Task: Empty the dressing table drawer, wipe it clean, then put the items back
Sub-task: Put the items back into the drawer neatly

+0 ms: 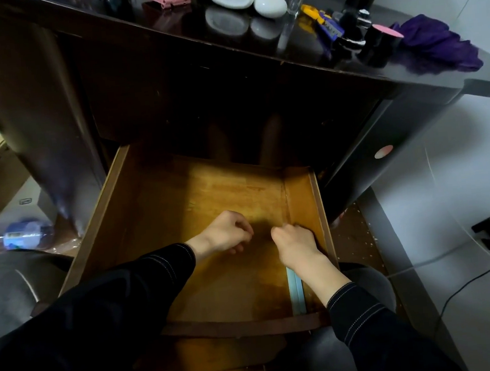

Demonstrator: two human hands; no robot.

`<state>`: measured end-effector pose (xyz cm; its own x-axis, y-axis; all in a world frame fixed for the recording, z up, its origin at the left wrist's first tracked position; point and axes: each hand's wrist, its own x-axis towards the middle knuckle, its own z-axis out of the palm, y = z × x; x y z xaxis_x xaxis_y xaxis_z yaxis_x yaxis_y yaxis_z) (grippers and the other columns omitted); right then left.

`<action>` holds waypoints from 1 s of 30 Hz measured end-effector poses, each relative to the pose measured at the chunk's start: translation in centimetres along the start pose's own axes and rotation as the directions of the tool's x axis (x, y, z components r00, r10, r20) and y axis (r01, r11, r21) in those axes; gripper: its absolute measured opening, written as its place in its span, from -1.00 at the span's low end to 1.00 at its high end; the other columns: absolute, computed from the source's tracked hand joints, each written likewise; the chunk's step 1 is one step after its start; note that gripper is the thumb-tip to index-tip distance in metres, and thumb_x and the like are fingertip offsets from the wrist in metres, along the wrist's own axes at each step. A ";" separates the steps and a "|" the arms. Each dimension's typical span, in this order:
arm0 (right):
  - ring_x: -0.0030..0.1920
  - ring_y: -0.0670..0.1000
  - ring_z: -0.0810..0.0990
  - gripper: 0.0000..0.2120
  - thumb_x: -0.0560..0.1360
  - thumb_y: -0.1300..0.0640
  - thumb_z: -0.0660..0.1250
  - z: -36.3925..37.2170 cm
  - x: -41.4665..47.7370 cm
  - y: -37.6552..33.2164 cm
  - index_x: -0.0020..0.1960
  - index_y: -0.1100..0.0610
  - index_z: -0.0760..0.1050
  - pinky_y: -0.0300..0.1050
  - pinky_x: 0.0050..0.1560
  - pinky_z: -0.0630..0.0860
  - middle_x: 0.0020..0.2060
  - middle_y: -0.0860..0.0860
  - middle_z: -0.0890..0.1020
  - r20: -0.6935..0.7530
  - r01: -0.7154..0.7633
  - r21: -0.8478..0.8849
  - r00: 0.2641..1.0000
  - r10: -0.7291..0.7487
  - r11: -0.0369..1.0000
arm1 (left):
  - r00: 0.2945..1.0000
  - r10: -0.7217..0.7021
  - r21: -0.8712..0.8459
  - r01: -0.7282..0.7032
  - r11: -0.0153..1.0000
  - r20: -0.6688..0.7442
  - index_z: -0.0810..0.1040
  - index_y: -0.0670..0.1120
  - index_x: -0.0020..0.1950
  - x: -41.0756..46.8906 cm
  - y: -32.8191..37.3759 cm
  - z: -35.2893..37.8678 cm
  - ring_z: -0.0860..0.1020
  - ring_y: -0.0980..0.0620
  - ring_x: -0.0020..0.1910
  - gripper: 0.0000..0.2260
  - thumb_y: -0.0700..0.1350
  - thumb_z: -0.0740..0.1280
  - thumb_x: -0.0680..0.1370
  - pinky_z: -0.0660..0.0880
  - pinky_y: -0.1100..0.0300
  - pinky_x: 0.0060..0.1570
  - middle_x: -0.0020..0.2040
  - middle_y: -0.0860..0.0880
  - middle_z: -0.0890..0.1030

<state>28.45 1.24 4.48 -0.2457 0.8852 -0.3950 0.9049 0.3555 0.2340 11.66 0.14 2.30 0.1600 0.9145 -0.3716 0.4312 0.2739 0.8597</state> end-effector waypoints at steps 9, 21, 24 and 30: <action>0.02 0.15 0.64 -0.81 0.57 0.35 0.30 -0.1 0.1 -0.2 0.01 0.07 0.48 -0.05 -0.13 0.45 0.04 0.10 0.64 0.003 -0.035 -0.022 0.999 0.035 0.999 | 0.984 0.163 0.590 -0.087 0.803 -0.076 0.55 0.00 0.17 0.5 -1.3 -0.3 0.48 -0.07 0.13 -0.77 -0.11 0.35 0.51 0.53 0.06 0.06 0.17 -0.04 0.53; 0.01 0.16 0.65 -0.79 0.57 0.38 0.28 0.2 0.4 -0.1 -0.07 0.07 0.42 -0.05 -0.14 0.44 0.03 0.10 0.65 0.003 -0.030 -0.055 1.000 0.031 0.998 | 0.995 0.095 0.856 -0.021 0.517 -0.033 0.36 -0.01 0.44 0.3 -2.7 -0.4 0.33 -0.15 0.29 -0.36 0.13 0.48 0.43 0.46 -0.07 0.21 0.32 -0.09 0.32; 0.01 0.14 0.65 -0.80 0.57 0.37 0.29 0.3 0.4 -0.1 -0.05 0.07 0.46 -0.06 -0.13 0.45 0.02 0.09 0.65 0.011 -0.028 -0.055 1.000 0.029 0.998 | 0.995 0.098 0.852 -0.021 0.523 -0.036 0.37 0.01 0.44 0.3 -2.9 -0.5 0.32 -0.14 0.31 -0.34 0.16 0.49 0.41 0.45 -0.08 0.22 0.33 -0.08 0.32; -0.09 0.14 0.63 -0.91 0.60 0.26 0.27 -0.4 -0.3 0.6 -0.07 0.12 0.45 -0.03 -0.17 0.51 -0.03 0.09 0.62 -0.089 0.028 0.087 0.996 -0.020 0.996 | 0.995 0.095 0.842 -0.018 0.540 -0.040 0.36 0.05 0.45 -0.5 -2.8 -0.9 0.30 -0.14 0.36 -0.39 0.15 0.44 0.46 0.38 -0.11 0.30 0.39 -0.08 0.30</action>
<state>28.95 1.28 5.12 -0.2937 0.9011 -0.3190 0.9245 0.3526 0.1447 9.58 -0.82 0.38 0.1649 0.9474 -0.2743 0.9772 -0.1191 0.1759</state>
